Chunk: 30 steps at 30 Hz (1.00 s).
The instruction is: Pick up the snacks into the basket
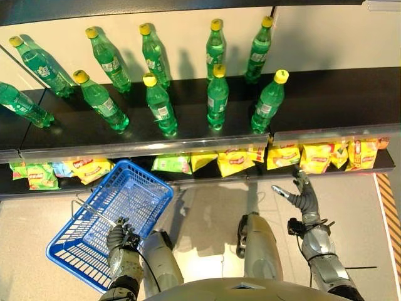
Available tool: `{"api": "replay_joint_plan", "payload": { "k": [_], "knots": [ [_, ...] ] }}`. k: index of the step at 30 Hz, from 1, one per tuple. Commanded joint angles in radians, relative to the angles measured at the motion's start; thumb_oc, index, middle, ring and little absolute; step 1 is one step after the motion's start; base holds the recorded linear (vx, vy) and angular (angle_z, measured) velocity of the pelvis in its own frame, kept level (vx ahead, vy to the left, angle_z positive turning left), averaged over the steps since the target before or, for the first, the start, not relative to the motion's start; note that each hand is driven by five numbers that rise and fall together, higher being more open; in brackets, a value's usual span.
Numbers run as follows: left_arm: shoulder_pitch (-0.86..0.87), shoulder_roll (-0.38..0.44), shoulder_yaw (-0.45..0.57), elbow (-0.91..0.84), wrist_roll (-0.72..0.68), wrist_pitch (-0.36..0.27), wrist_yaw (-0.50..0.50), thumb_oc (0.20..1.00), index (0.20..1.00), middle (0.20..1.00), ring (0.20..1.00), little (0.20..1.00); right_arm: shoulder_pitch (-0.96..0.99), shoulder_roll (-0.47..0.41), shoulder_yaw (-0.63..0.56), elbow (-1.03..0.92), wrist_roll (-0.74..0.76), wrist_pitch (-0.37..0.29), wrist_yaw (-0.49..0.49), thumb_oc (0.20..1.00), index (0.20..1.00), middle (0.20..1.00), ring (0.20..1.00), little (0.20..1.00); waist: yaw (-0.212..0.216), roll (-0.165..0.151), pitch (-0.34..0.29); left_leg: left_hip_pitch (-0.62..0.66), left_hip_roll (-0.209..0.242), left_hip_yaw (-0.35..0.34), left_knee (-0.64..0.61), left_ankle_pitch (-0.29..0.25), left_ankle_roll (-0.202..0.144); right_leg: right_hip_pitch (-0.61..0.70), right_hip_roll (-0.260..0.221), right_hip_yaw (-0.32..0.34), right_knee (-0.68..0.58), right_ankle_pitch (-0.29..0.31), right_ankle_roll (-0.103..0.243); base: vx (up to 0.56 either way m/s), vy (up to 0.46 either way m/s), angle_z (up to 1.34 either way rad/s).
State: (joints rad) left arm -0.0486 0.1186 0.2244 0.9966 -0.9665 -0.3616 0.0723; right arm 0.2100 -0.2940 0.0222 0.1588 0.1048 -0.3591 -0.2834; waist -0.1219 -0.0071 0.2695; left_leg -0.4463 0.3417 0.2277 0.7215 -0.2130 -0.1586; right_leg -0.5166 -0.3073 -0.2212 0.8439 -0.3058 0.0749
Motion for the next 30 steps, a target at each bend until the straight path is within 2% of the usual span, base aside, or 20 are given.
{"api": "replay_joint_plan", "payload": {
  "k": [1, 11, 17, 30],
  "knots": [
    [0.010, 0.011, -0.011, -0.053, -0.021, -0.064, -0.012, 0.200, 0.200, 0.200, 0.200, 0.200, -0.004, -0.004, -0.043, -0.127, 0.048, -0.092, -0.024, 1.000, 1.000, 1.000, 1.000, 1.000, -0.005, -0.011, -0.026, 0.006, -0.028, 0.064, 0.082, -0.073, 0.087, 0.050, -0.011, -0.006, -0.025, 0.014, 0.021, 0.05, 0.004, 0.00],
    [0.023, 0.010, -0.019, -0.080, -0.035, -0.068, -0.023, 0.200, 0.200, 0.200, 0.200, 0.200, -0.029, -0.018, -0.096, -0.236, 0.031, -0.111, -0.049, 1.000, 1.000, 1.000, 1.000, 1.000, -0.004, -0.009, -0.031, 0.010, -0.027, 0.060, 0.084, -0.077, 0.088, 0.058, -0.008, -0.009, -0.026, 0.007, 0.021, 0.02, -0.001, 0.00],
    [0.036, 0.008, -0.050, -0.113, -0.031, -0.052, -0.043, 0.200, 0.200, 0.200, 0.200, 0.200, -0.147, -0.062, -0.072, -0.143, -0.007, -0.042, -0.054, 1.000, 1.000, 1.000, 1.000, 1.000, 0.026, -0.012, -0.038, 0.006, -0.033, 0.049, 0.067, -0.066, 0.089, 0.070, -0.012, -0.023, -0.041, 0.014, 0.023, 0.00, 0.000, 0.00],
    [0.053, 0.022, -0.072, -0.122, -0.008, -0.026, -0.051, 0.200, 0.200, 0.200, 0.200, 0.200, -0.347, -0.070, -0.066, 0.019, -0.003, -0.001, -0.093, 1.000, 1.000, 1.000, 1.000, 1.000, 0.074, -0.003, -0.043, -0.012, -0.044, 0.031, 0.058, -0.054, 0.094, 0.071, -0.013, -0.041, -0.045, 0.020, 0.021, 0.00, -0.006, 0.05]
  ]
}}
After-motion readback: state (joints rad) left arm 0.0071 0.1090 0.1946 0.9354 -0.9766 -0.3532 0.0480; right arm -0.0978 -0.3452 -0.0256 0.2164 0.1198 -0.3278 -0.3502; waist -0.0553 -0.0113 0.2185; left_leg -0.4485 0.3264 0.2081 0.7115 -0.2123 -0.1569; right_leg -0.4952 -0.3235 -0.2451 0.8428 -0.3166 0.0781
